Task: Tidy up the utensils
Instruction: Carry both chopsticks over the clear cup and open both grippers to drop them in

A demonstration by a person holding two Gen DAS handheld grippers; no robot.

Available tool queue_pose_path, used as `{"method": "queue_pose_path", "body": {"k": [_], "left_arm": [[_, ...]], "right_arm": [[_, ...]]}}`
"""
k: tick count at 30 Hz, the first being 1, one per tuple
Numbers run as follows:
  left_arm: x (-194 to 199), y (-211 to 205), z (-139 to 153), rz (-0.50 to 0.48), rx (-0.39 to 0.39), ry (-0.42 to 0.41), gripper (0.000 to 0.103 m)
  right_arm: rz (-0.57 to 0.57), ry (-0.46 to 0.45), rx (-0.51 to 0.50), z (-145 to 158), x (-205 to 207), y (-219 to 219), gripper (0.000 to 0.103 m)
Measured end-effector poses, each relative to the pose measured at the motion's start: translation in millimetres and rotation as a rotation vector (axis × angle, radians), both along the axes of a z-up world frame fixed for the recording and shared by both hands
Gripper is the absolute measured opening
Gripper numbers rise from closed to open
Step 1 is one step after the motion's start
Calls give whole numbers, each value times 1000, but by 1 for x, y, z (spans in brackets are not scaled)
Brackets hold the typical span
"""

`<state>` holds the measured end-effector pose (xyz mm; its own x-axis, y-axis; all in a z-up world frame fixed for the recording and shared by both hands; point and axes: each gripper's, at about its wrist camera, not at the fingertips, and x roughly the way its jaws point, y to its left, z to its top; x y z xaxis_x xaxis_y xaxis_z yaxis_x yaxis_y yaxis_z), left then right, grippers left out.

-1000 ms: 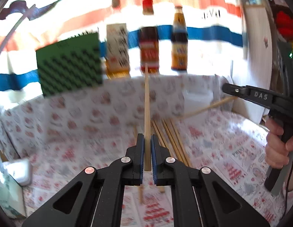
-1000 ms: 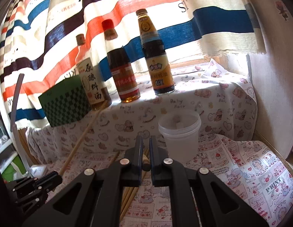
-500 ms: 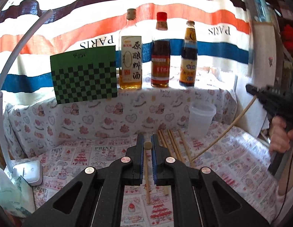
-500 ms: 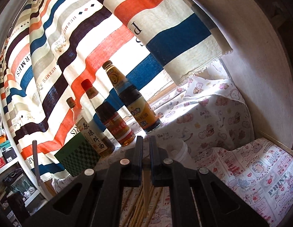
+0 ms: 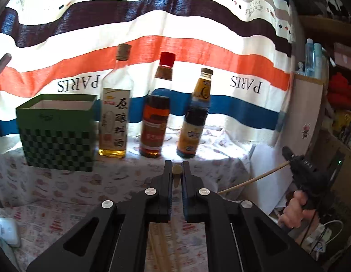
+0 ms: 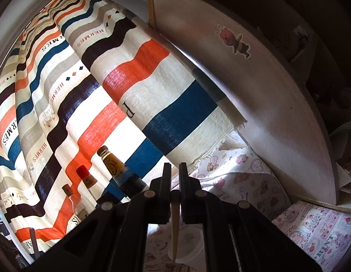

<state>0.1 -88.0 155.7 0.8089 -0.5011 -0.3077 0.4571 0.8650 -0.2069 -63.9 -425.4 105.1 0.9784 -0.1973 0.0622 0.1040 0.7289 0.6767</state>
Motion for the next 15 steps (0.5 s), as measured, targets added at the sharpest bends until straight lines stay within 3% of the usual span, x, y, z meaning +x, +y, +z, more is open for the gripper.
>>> {"method": "queue_pose_path", "body": {"k": [7, 11, 15], "left_arm": [[15, -62, 13, -67, 27, 10, 6], [33, -89, 1, -73, 79, 68, 6], [48, -96, -16, -59, 98, 112, 6]], "right_arm": [[-60, 9, 63, -12, 5, -18, 6], [-77, 27, 84, -17, 10, -22, 6], [-66, -49, 163, -14, -9, -39, 6]]}}
